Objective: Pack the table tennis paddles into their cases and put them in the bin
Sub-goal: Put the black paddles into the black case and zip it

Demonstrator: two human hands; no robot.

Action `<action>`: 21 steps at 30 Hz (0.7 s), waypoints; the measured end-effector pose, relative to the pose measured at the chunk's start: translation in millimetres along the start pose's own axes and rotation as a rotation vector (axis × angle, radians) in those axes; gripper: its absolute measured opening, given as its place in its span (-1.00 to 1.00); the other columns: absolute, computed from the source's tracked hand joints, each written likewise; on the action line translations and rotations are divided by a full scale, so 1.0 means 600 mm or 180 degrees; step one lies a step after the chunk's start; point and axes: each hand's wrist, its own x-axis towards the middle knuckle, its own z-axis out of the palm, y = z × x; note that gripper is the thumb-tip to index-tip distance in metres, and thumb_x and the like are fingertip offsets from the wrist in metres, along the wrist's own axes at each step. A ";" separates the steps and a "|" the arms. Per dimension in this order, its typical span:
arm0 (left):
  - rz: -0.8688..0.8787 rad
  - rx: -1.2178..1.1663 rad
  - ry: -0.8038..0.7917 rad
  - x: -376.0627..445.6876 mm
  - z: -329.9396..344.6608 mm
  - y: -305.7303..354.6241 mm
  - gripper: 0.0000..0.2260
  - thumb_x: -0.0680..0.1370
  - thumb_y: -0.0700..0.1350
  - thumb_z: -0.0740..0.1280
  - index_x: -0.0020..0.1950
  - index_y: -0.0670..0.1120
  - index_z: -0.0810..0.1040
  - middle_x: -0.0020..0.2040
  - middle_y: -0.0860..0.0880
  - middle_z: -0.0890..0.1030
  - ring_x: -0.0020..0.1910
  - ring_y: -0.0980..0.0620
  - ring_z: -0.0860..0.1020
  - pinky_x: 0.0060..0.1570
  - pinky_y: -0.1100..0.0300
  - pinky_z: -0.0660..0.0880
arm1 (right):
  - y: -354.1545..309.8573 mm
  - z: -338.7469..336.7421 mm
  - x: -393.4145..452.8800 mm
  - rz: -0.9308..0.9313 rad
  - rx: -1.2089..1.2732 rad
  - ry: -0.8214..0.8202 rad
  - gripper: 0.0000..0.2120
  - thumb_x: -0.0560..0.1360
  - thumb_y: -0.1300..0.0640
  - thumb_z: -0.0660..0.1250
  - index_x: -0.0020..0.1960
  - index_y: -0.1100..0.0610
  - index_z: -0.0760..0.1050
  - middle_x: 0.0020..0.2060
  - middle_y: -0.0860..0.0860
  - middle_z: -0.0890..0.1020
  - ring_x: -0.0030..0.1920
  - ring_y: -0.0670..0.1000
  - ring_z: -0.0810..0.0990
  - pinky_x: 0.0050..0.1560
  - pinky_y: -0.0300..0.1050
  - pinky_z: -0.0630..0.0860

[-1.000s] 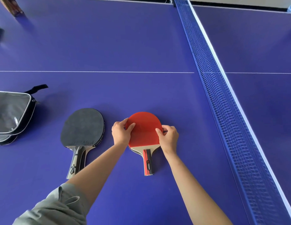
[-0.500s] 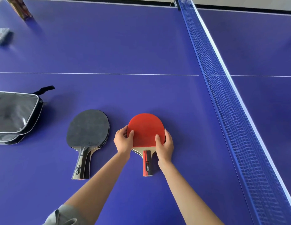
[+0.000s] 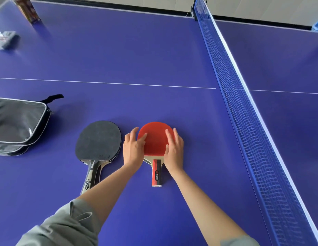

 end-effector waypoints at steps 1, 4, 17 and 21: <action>0.0250 0.0343 -0.0134 -0.008 -0.001 -0.005 -0.59 0.58 -0.22 0.19 0.42 0.02 0.38 0.48 -0.04 0.27 0.36 -0.16 0.27 0.19 0.04 0.34 | 0.002 0.001 -0.002 -0.0239 -0.0377 -0.0167 -0.43 0.54 0.38 0.14 0.50 0.06 0.18 0.52 0.07 0.14 0.51 0.09 0.09 0.48 -0.08 0.17; 0.0509 0.0949 -0.0597 -0.019 -0.011 -0.018 -0.49 0.59 -0.21 0.14 0.53 0.01 0.15 0.55 0.00 0.11 0.46 -0.14 0.14 0.36 0.06 0.20 | 0.008 -0.002 -0.006 -0.0413 -0.0942 -0.0545 -0.38 0.53 0.34 0.18 0.52 0.04 0.10 0.54 0.04 0.07 0.54 0.09 0.00 0.50 -0.06 0.14; -0.0322 0.0564 -0.0455 -0.099 -0.219 -0.128 -0.61 0.62 -0.08 0.12 0.46 0.06 0.30 0.47 -0.06 0.26 0.37 -0.15 0.28 0.31 0.00 0.27 | -0.171 0.031 -0.053 -0.1025 -0.1289 -0.0870 -0.52 0.57 0.20 0.17 0.47 0.11 0.19 0.53 0.12 0.10 0.53 0.14 0.03 0.51 0.00 0.01; -0.0708 0.0763 -0.0254 -0.112 -0.300 -0.244 -0.59 0.62 -0.04 0.14 0.48 0.03 0.26 0.47 -0.09 0.26 0.37 -0.16 0.27 0.31 -0.01 0.27 | -0.302 0.086 -0.068 -0.1303 -0.1249 -0.0930 -0.52 0.56 0.18 0.17 0.47 0.10 0.20 0.51 0.14 0.13 0.51 0.17 0.06 0.48 0.03 0.07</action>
